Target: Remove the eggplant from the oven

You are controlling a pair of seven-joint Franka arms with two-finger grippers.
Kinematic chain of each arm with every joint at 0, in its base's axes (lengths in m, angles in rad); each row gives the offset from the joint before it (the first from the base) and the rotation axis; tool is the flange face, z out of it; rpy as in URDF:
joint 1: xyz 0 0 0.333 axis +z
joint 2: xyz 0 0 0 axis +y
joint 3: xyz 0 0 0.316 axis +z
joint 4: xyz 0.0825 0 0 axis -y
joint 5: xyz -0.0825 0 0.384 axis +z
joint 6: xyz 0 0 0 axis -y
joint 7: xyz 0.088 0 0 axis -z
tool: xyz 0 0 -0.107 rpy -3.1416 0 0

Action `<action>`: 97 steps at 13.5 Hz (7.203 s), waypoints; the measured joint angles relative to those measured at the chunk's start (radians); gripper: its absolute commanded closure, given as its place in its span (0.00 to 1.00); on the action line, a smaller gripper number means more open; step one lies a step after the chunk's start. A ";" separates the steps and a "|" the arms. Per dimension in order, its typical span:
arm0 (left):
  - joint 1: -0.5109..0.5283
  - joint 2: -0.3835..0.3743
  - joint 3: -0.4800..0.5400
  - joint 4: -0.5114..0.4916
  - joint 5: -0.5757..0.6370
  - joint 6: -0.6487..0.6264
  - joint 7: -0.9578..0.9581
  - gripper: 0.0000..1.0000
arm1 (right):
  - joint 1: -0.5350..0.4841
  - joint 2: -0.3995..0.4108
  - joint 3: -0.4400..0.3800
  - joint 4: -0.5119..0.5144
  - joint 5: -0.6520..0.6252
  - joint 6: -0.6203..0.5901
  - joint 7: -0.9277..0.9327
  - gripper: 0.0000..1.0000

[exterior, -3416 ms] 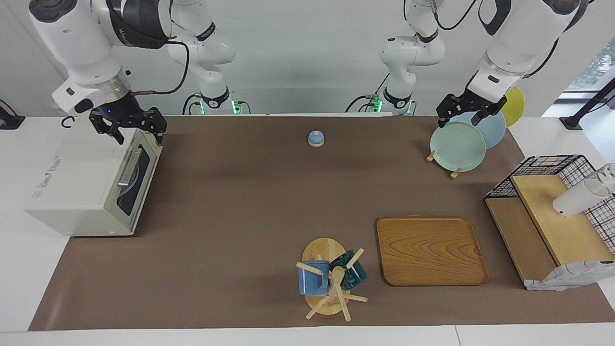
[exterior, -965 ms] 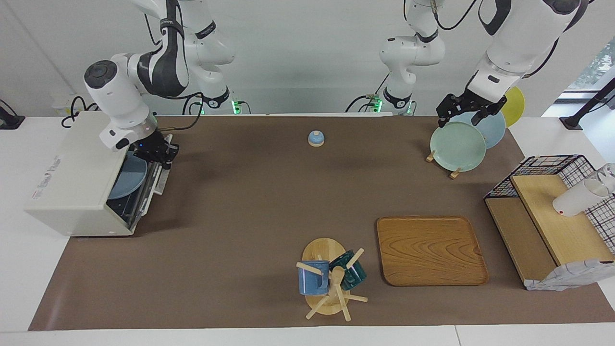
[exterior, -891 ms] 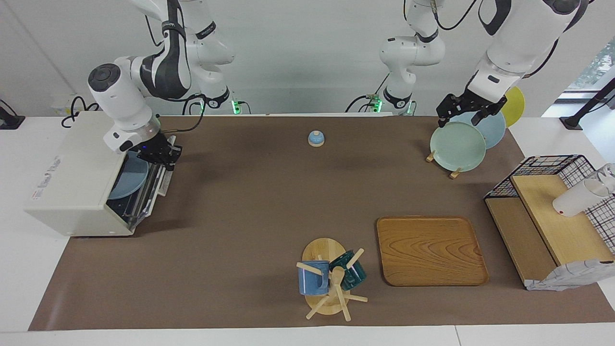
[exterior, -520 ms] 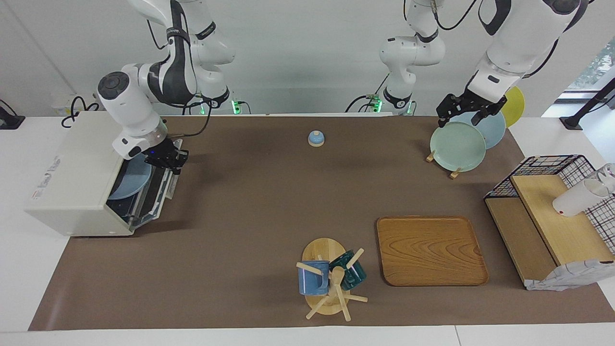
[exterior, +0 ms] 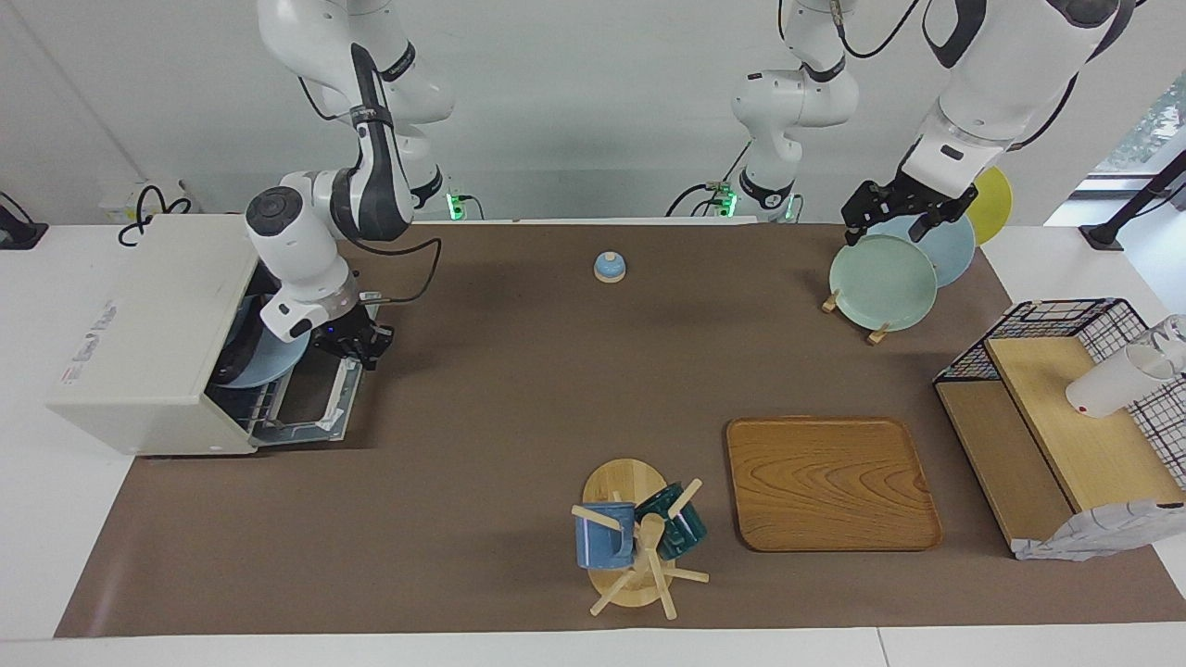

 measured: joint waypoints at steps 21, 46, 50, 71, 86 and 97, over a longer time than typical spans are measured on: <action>0.000 0.000 0.000 0.000 0.000 0.000 0.000 0.00 | -0.157 -0.110 -0.013 0.051 -0.008 -0.221 -0.124 1.00; 0.000 0.000 0.000 0.000 0.000 0.000 0.000 0.00 | 0.702 0.505 0.040 0.865 -0.143 -0.343 0.806 0.74; 0.000 0.000 0.000 0.000 0.000 0.000 0.000 0.00 | 0.687 0.488 0.038 0.867 -0.141 -0.331 0.774 0.74; -0.317 0.061 -0.030 -0.202 -0.070 0.400 -0.289 0.00 | 0.052 0.083 0.037 0.140 -0.288 -0.237 0.117 1.00; -0.584 0.433 -0.027 -0.245 -0.074 0.861 -0.526 0.00 | -0.143 -0.066 0.036 0.369 -0.290 -0.560 -0.247 1.00; -0.604 0.437 -0.024 -0.284 -0.074 0.924 -0.535 0.66 | -0.102 -0.107 0.054 0.589 -0.093 -0.741 -0.190 0.00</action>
